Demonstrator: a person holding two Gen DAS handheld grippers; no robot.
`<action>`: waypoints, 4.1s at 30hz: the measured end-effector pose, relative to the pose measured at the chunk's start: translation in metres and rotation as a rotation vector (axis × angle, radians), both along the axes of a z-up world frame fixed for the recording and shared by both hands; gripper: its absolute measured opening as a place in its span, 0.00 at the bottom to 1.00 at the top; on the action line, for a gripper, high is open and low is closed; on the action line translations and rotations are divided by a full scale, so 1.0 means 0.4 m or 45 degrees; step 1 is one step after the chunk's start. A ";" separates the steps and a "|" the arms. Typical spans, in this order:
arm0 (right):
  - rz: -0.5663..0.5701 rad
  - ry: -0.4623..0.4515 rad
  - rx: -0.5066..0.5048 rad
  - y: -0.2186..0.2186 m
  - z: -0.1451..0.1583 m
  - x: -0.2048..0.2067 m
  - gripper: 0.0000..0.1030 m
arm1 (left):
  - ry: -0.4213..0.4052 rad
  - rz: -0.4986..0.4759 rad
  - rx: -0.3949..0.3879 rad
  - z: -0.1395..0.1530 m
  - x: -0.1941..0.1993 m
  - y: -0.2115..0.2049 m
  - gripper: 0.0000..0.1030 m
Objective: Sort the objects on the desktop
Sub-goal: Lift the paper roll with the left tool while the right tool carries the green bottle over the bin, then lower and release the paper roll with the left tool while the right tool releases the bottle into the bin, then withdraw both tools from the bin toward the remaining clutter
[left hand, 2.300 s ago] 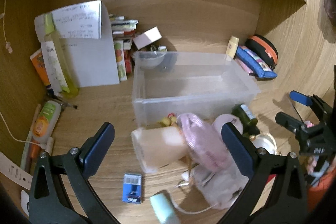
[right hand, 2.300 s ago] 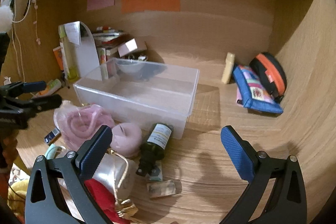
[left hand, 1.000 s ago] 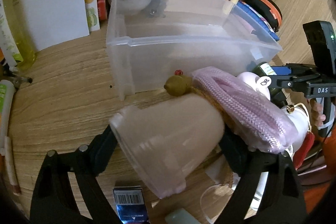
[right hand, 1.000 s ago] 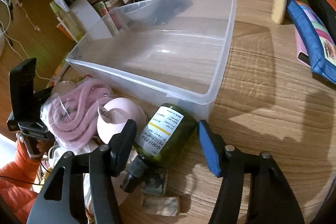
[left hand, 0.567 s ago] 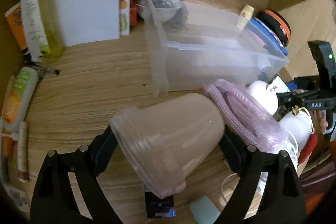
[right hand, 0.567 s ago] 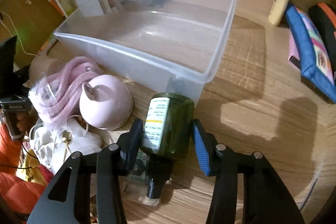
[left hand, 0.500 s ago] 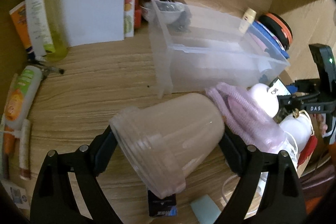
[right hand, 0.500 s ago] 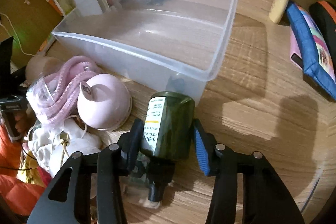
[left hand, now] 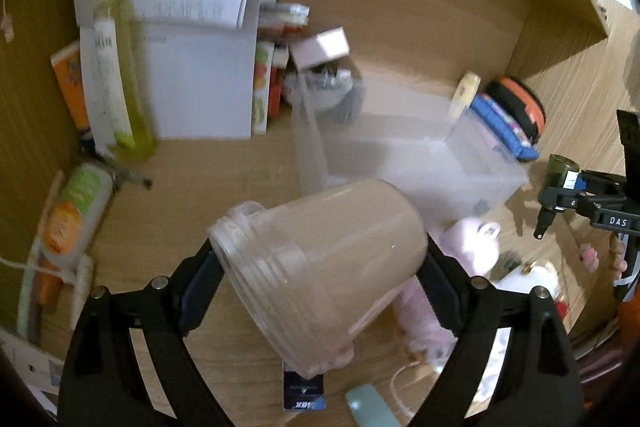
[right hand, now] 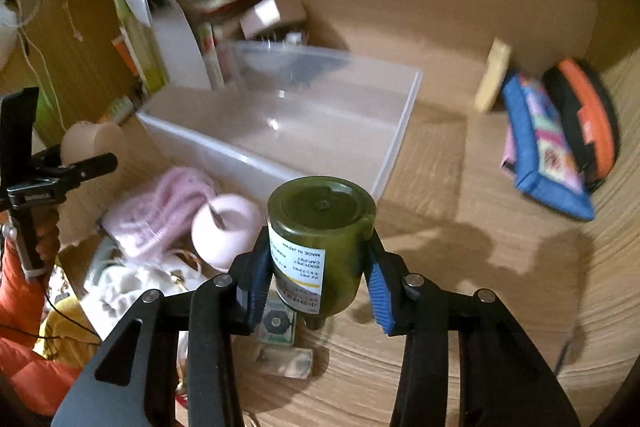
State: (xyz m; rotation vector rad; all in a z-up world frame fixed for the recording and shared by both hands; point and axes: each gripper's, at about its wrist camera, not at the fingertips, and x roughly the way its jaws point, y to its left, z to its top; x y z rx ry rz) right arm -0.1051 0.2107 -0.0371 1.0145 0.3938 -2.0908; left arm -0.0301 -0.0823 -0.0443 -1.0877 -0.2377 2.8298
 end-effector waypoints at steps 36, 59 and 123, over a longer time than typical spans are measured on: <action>0.145 0.044 -0.017 -0.186 -0.014 -0.134 0.38 | -0.071 -0.160 -0.102 0.002 -0.275 0.152 0.87; 0.238 0.011 0.180 -0.291 -0.118 -0.167 0.38 | -0.143 -0.296 -0.273 -0.053 -0.309 0.231 0.88; 0.052 0.234 -0.001 -0.005 -0.050 0.262 0.79 | -0.105 0.076 -0.172 -0.001 0.155 0.064 0.94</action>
